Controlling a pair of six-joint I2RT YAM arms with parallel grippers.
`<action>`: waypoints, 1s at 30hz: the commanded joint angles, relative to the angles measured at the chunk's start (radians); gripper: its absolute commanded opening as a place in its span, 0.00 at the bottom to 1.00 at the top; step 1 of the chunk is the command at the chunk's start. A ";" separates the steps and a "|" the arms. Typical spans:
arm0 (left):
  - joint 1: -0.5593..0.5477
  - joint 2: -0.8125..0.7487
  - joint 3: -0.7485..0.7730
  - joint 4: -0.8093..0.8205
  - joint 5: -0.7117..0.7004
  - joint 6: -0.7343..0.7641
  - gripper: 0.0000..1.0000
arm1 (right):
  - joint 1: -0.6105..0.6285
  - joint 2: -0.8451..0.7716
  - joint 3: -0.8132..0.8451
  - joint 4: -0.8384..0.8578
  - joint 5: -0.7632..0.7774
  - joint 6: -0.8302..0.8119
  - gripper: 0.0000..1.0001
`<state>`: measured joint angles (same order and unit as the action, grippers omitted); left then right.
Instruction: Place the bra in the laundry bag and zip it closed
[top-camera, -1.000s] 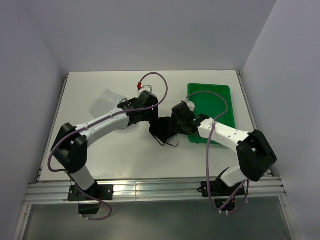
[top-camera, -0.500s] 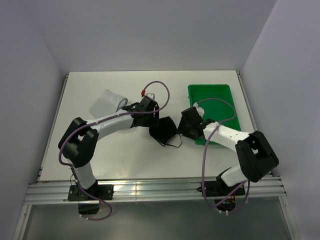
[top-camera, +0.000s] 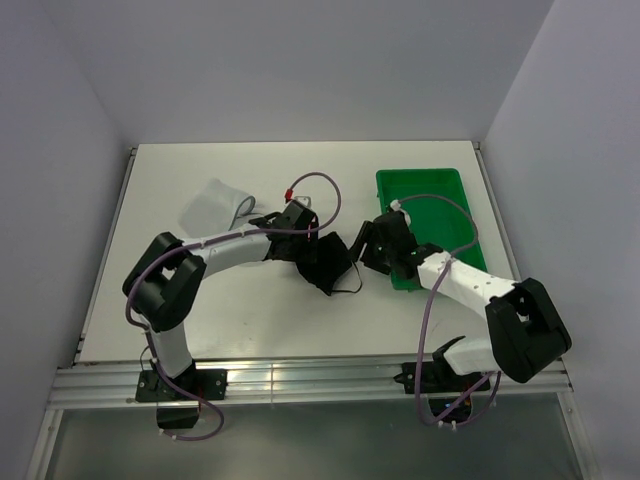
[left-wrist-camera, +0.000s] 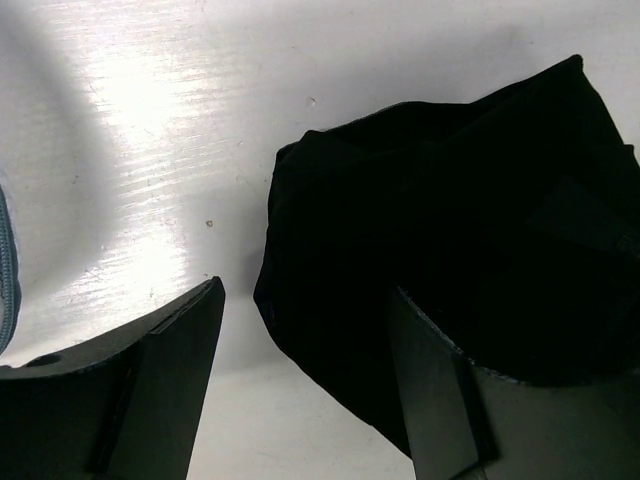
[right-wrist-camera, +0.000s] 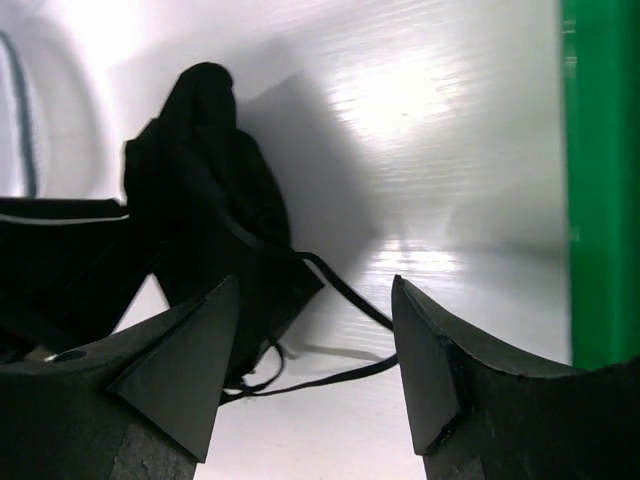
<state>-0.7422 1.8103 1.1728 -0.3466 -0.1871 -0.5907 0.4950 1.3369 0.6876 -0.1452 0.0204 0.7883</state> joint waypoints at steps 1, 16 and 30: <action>-0.005 0.015 -0.002 0.029 0.005 0.002 0.72 | 0.013 -0.024 -0.020 0.098 -0.072 0.022 0.70; -0.005 0.050 -0.035 0.058 0.023 -0.020 0.67 | 0.137 0.117 -0.054 0.277 -0.042 0.180 0.73; -0.023 0.067 -0.033 0.060 0.026 -0.027 0.64 | 0.188 0.217 -0.062 0.407 0.038 0.252 0.56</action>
<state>-0.7521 1.8545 1.1484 -0.2897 -0.1726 -0.6144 0.6670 1.5467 0.6277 0.1879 0.0036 1.0096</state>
